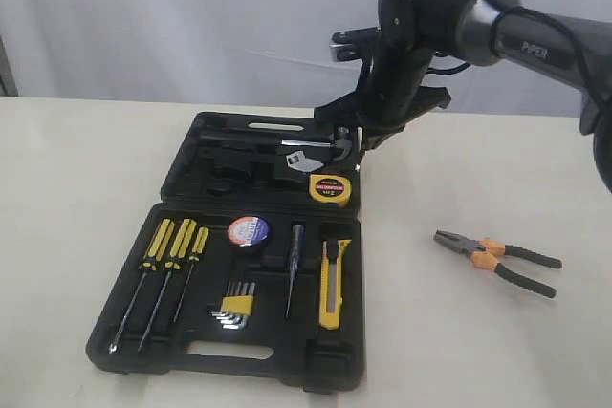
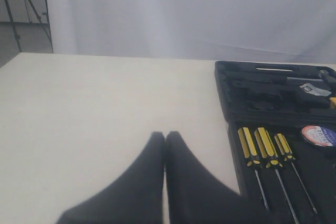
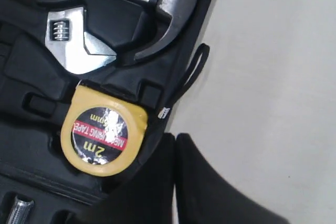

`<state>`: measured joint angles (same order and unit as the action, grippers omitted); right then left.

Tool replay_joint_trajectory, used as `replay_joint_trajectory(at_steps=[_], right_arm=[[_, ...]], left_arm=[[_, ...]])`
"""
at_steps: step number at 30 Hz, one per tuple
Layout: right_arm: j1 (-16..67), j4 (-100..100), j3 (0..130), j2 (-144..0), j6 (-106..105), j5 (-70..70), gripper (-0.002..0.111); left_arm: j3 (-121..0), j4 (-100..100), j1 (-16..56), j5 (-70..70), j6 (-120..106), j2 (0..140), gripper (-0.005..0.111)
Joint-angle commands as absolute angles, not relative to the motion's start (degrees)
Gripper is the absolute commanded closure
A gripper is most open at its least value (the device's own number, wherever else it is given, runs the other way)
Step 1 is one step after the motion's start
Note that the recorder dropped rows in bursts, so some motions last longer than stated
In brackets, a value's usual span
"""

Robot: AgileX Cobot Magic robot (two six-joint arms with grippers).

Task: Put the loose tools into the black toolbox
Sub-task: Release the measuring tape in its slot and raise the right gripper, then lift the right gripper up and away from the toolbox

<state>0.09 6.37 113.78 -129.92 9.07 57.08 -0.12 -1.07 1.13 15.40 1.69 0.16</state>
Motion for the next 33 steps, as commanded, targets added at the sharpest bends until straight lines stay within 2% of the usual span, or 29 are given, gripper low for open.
replay_joint_trajectory(at_steps=[1,21,33], right_arm=[[0.09,3.71,113.89,-129.9,6.98,55.83,0.109],[0.09,0.44,113.89,-139.46,6.66,50.96,0.109],[0.09,0.0,113.89,-131.97,6.54,51.93,0.109]], left_arm=[[0.0,-1.21,1.25,15.39,1.66,0.0,0.107],[0.0,-1.21,1.25,15.39,1.66,0.0,0.107],[0.0,-1.21,1.25,15.39,1.66,0.0,0.107]])
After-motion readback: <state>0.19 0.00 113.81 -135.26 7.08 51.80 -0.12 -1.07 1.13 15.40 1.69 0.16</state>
